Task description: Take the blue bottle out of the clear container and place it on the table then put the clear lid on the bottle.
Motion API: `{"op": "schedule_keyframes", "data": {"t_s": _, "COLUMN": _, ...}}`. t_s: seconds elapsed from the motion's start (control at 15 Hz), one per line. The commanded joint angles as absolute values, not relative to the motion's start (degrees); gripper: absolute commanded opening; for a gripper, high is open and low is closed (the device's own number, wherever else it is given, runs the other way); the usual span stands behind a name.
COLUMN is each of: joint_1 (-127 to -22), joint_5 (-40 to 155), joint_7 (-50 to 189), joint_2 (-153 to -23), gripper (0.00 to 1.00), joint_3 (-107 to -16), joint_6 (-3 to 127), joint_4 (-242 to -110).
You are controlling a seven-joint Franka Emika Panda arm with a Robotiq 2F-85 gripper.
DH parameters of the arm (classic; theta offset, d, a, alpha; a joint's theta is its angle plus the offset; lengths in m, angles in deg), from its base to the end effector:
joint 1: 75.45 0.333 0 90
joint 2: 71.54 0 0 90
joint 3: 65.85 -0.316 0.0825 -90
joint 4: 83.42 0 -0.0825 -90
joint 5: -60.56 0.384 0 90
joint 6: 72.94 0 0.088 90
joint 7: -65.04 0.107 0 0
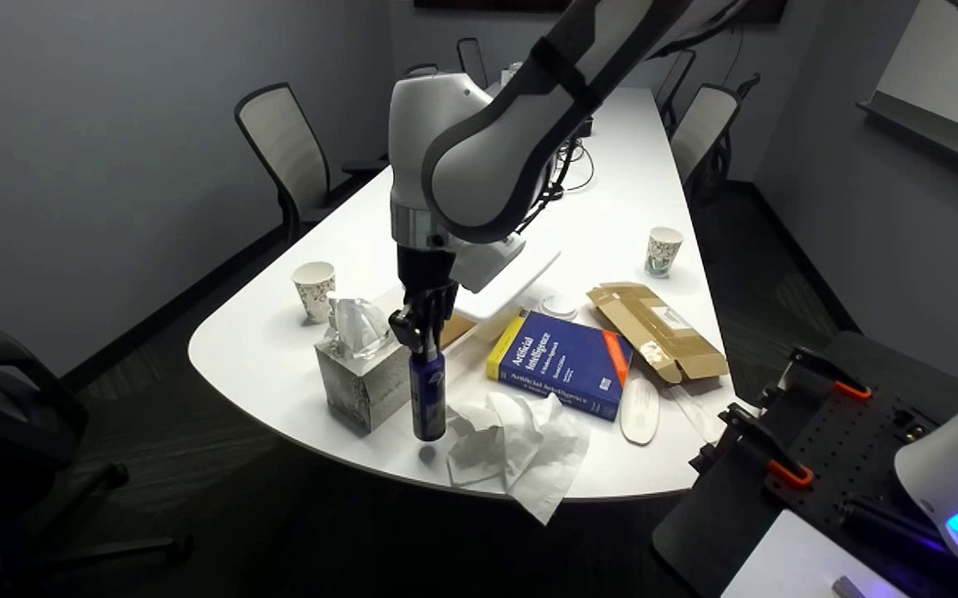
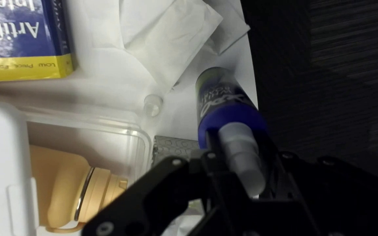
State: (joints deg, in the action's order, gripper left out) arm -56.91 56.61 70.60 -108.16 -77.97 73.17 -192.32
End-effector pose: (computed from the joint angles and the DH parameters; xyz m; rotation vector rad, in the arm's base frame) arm 0.5452 0.3183 0.1697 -2.9739 -0.6848 0.0026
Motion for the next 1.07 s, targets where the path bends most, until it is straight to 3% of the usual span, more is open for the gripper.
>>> {"op": "schedule_keyframes", "data": {"t_s": 0.0, "joint_1": -55.7, "joint_5": 55.4, "joint_7": 68.8, "joint_2": -111.5, "gripper": 0.08, "joint_3": -77.0, "joint_6": 74.5, "joint_4": -188.4}}
{"op": "schedule_keyframes", "data": {"t_s": 0.8, "joint_1": -49.6, "joint_5": 46.7, "joint_7": 69.1, "joint_2": -118.4, "gripper": 0.08, "joint_3": -71.8, "joint_6": 72.4, "joint_4": -178.3}}
{"op": "schedule_keyframes", "data": {"t_s": 0.87, "joint_1": -49.6, "joint_5": 46.6, "joint_7": 69.0, "joint_2": -118.6, "gripper": 0.41, "joint_3": -71.7, "joint_6": 72.0, "joint_4": -178.0}}
{"op": "schedule_keyframes", "data": {"t_s": 0.93, "joint_1": -49.9, "joint_5": 46.9, "joint_7": 68.4, "joint_2": -118.7, "gripper": 0.56, "joint_3": -72.2, "joint_6": 71.7, "joint_4": -177.8}}
{"op": "schedule_keyframes", "data": {"t_s": 1.0, "joint_1": -50.2, "joint_5": 47.2, "joint_7": 68.1, "joint_2": -118.7, "gripper": 0.61, "joint_3": -72.6, "joint_6": 71.6, "joint_4": -177.8}}
